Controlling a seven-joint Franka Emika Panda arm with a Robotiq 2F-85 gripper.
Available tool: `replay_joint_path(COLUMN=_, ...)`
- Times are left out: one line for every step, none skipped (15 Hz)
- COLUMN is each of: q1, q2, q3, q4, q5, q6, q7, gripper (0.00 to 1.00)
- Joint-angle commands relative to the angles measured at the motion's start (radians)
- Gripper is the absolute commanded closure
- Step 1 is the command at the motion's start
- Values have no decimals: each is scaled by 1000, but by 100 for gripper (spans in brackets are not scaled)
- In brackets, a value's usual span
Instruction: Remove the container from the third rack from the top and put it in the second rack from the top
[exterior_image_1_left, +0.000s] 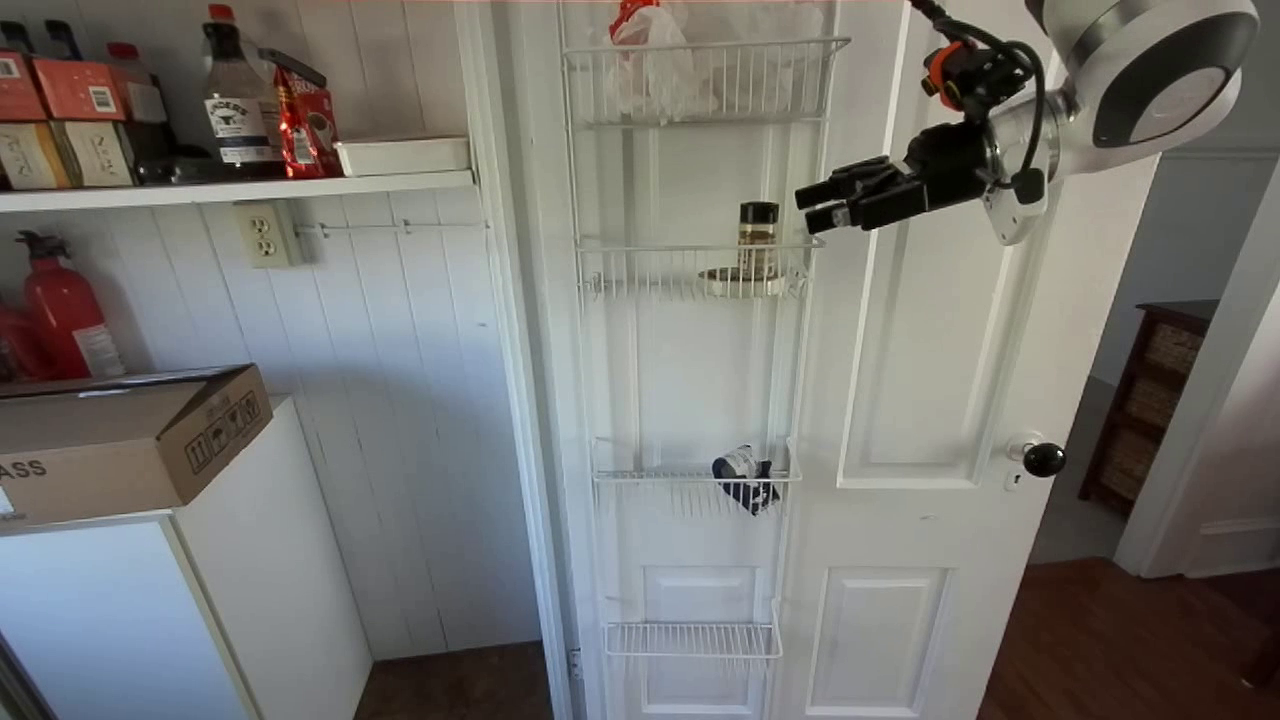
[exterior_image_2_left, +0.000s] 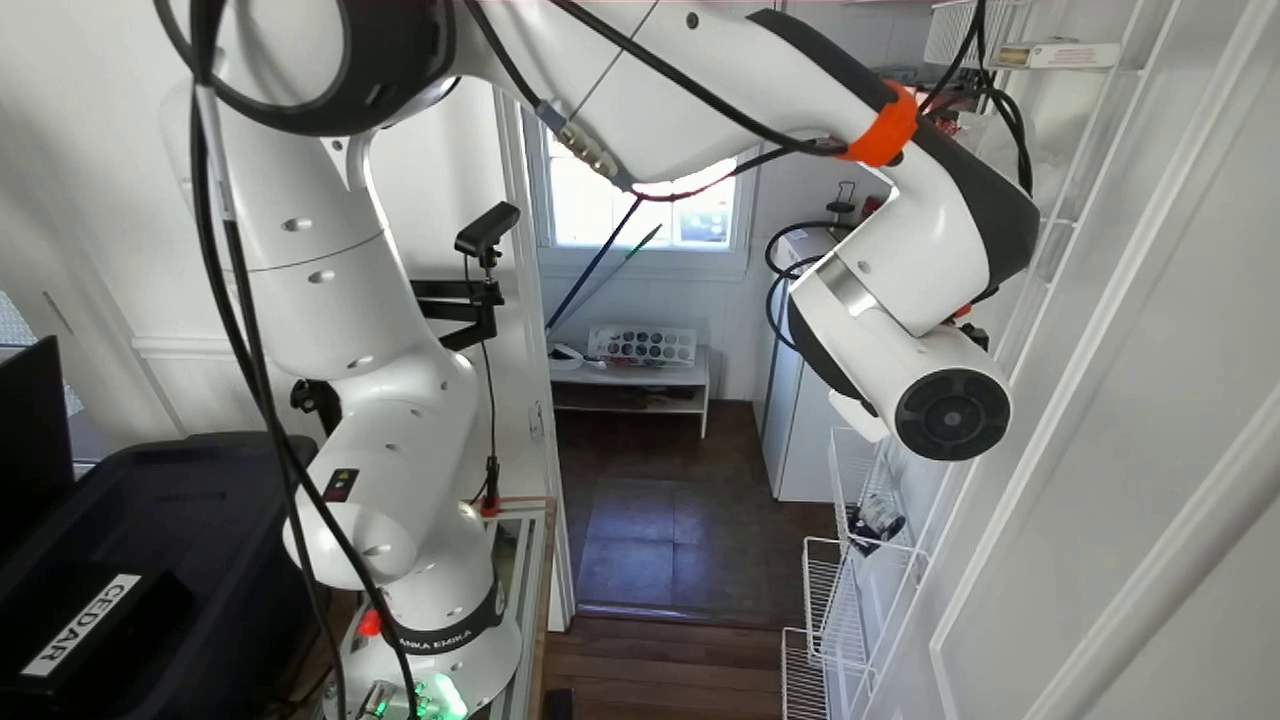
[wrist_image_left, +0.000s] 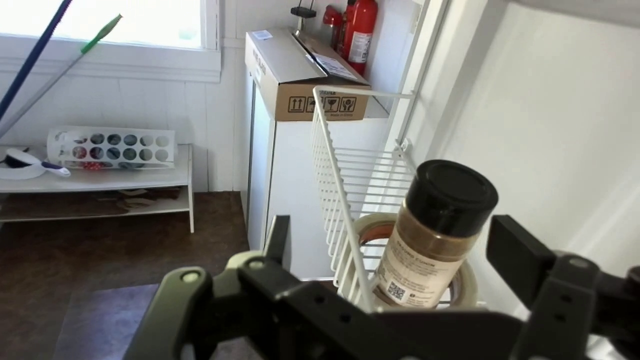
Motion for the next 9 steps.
replay_joint_path(q1=20, q2=34, q3=12, q4=29, q5=75, q6=54, q7=26, gripper=0)
replay_joint_path(q1=24, q2=41, q3=15, q4=32, q5=90, q6=66, q7=24, gripper=0)
replay_joint_path(q1=27, q2=48, q3=17, q4=36, q5=105, q6=71, q7=24, gripper=0)
replay_joint_path(q1=30, q2=53, q3=19, q4=41, q5=124, q6=76, q7=22, gripper=0)
replay_joint_path(q1=34, q2=58, q3=20, q4=45, q5=135, q6=79, q7=23, gripper=0)
replay_joint_path(q1=37, q2=62, q3=21, q4=48, q5=149, q6=81, q7=21, gripper=0)
replay_joint_path(q1=40, q2=66, q3=22, q4=51, q5=159, q6=82, q7=21, gripper=0)
replay_joint_path(q1=42, q2=69, q3=24, q4=54, q5=166, q6=84, q7=20, gripper=0)
replay_joint_path(q1=45, q2=73, q3=24, q4=56, q5=177, q6=84, q7=17, gripper=0)
